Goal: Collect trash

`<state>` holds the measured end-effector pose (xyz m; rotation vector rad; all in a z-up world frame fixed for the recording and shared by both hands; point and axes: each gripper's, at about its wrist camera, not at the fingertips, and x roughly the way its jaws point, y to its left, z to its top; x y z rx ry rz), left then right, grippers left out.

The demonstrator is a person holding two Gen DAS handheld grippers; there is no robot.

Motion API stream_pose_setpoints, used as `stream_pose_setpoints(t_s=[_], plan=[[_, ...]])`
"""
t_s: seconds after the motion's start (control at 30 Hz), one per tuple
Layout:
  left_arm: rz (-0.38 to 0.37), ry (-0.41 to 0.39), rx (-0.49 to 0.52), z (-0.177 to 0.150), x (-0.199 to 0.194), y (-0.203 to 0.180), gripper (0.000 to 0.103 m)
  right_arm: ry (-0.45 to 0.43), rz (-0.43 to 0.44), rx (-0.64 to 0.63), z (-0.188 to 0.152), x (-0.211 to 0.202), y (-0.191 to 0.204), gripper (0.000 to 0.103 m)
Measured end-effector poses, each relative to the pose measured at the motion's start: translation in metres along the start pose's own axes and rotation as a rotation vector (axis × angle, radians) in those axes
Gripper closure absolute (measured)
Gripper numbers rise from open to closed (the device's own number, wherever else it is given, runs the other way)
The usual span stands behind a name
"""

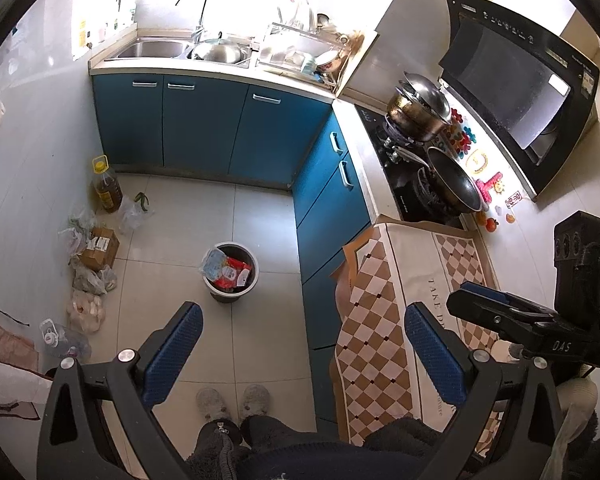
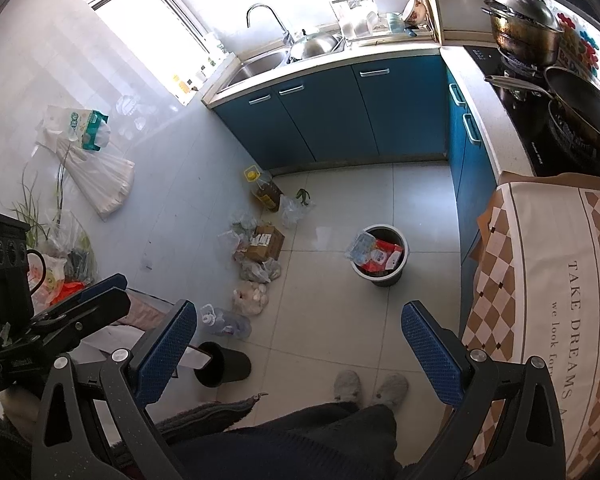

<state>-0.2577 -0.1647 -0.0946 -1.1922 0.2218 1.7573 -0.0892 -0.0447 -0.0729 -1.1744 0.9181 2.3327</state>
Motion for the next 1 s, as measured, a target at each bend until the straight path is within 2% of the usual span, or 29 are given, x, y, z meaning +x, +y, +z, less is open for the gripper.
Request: stream_pose_setpoints(t_s=[1.0], plan=[[-0.006,-0.003,0.002,0.007,-0.003,-0.002,0.000,0.005,0.015,0.009,0.005,0.001,0.012,0.000]])
